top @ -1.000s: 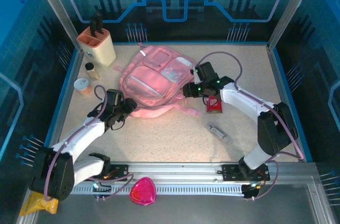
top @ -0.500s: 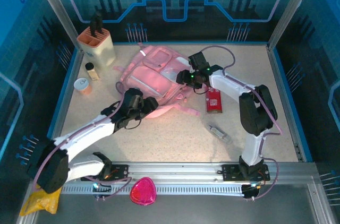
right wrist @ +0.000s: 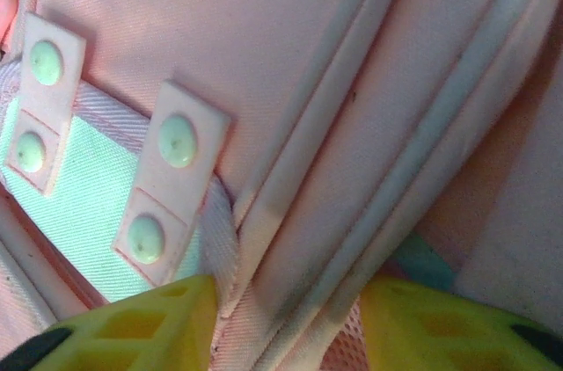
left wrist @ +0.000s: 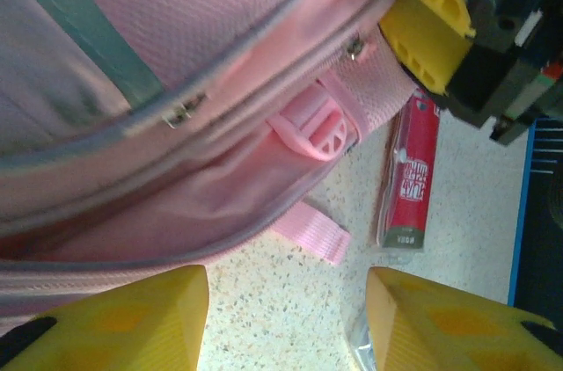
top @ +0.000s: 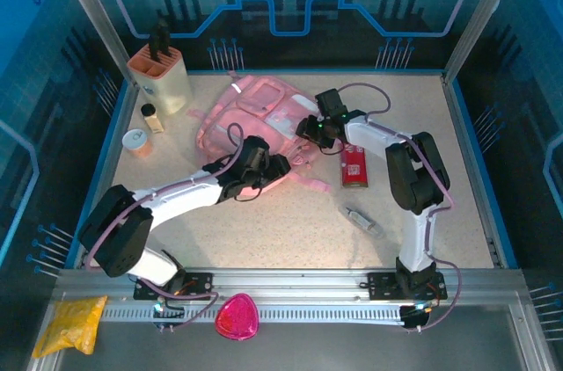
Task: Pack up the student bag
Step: Rotate the student bag at the center of the table.
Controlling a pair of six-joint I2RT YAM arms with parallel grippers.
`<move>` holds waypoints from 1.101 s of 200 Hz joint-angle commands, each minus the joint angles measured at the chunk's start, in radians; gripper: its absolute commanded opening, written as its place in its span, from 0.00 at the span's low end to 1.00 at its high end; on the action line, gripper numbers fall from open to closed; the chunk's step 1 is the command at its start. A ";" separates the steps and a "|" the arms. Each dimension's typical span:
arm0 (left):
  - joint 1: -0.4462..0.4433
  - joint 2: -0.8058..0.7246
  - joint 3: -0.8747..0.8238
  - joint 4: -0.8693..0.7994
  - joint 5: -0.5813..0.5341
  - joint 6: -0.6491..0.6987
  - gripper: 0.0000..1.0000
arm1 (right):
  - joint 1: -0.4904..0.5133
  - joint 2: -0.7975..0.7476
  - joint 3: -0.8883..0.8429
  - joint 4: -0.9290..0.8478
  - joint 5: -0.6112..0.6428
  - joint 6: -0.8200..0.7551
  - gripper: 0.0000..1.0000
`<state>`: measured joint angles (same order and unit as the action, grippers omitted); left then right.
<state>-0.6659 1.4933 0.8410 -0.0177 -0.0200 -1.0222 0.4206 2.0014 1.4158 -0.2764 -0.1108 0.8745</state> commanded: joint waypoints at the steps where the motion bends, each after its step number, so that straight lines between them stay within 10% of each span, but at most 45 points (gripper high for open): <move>1: -0.027 0.042 0.021 0.013 0.038 -0.013 0.47 | -0.012 0.028 0.001 0.067 -0.017 0.028 0.37; 54: -0.035 0.101 -0.057 0.057 0.050 -0.026 0.34 | -0.011 -0.045 -0.059 0.187 -0.028 0.055 0.00; 146: 0.138 0.120 0.011 -0.178 -0.056 0.166 0.25 | -0.048 -0.250 -0.230 0.483 -0.233 0.297 0.00; 220: 0.131 -0.158 -0.060 -0.321 -0.009 0.243 0.47 | 0.008 -0.310 -0.293 0.497 -0.150 0.318 0.00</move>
<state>-0.4908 1.4555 0.7990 -0.2520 -0.0208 -0.8085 0.4053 1.7782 1.1248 0.1390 -0.2699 1.1900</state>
